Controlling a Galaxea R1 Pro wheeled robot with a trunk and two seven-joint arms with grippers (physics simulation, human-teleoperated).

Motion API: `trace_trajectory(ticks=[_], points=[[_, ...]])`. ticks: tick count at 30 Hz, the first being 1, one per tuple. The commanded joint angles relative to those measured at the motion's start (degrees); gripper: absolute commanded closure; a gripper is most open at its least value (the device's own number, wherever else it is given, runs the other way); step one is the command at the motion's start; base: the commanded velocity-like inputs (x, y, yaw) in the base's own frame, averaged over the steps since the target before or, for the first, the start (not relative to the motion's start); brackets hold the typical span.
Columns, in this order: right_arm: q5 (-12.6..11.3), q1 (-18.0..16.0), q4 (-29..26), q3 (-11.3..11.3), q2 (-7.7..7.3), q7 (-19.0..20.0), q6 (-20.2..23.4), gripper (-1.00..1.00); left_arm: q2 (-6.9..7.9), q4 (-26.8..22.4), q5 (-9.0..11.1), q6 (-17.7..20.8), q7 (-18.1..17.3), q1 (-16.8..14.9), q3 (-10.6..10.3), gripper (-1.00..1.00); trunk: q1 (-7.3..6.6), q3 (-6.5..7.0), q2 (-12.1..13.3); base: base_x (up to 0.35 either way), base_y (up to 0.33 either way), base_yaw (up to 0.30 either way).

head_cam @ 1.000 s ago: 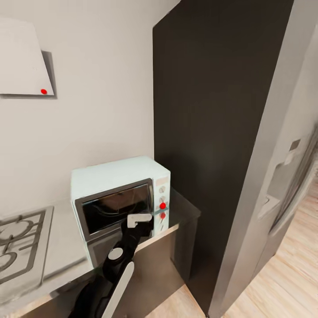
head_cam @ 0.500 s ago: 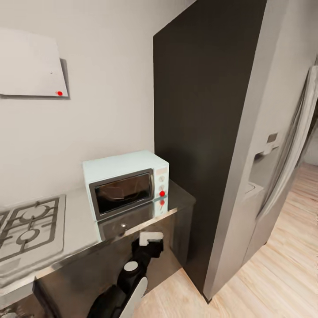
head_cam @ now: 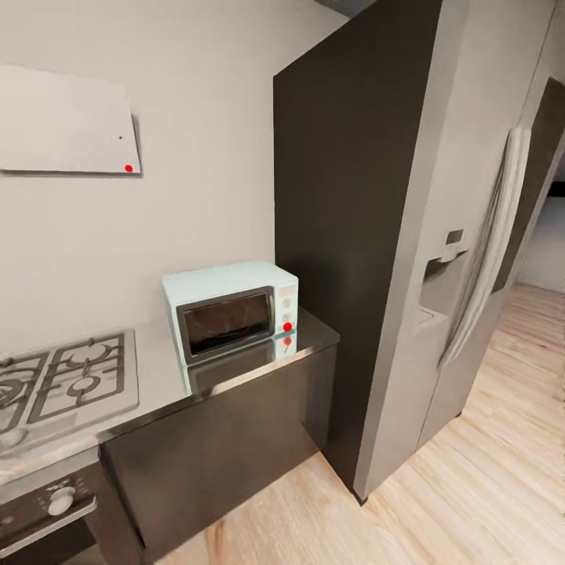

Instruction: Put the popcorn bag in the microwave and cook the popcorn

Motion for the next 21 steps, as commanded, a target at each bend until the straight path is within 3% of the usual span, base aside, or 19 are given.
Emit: trace_trajectory(ticks=[1, 2, 3, 4, 6, 13, 21], points=[[0.03, -0.08, 0.18, -0.35, 0.01, 0.25, -0.32, -1.00, 0.26, 0.39, 0.43, -0.12, -0.81, 0.06, -0.46, -1.00, -0.03, -0.08, -0.07, -0.347, 0.000, 0.000], [0.02, -0.08, 0.18, -0.35, 0.03, 0.26, -0.27, -1.00, 0.49, 0.56, 0.44, -0.27, -1.23, 0.24, -0.42, -1.00, -0.03, -0.08, -0.07, -0.347, 0.000, 0.000], [0.09, -0.08, 0.18, -0.35, 0.01, 0.32, -0.07, -1.00, 2.12, 0.81, 0.44, -0.87, -2.26, 2.16, -0.38, -1.00, -0.03, -0.08, -0.07, -0.347, 0.000, 0.000], [0.21, -0.08, 0.18, -0.35, -0.10, 0.40, -0.03, -1.00, 2.80, 0.84, 0.54, -3.07, -2.42, 3.05, -0.35, -1.00, -0.03, -0.08, -0.07, -0.347, 0.000, 0.000], [0.28, -0.08, 0.18, -0.35, -0.21, 0.49, -0.02, -1.00, 3.14, 0.86, 0.55, -5.85, -2.49, 4.44, -0.38, -1.00, -0.03, -0.08, -0.07, -0.347, 0.000, 0.000], [0.30, -0.08, 0.18, -0.24, -0.38, 0.28, -0.05, -1.00, 3.17, 0.86, 0.51, -6.19, -2.50, 4.66, -0.40, -1.00, -0.03, -0.08, -0.07, -0.306, 0.000, 0.015], [0.37, -0.08, 0.18, -0.11, -0.45, 0.24, -0.10, -1.00, 3.17, 0.86, 0.47, -6.32, -2.59, 4.73, -0.43, -1.00, -0.03, -0.08, -0.07, -0.025, 0.000, 0.241]])
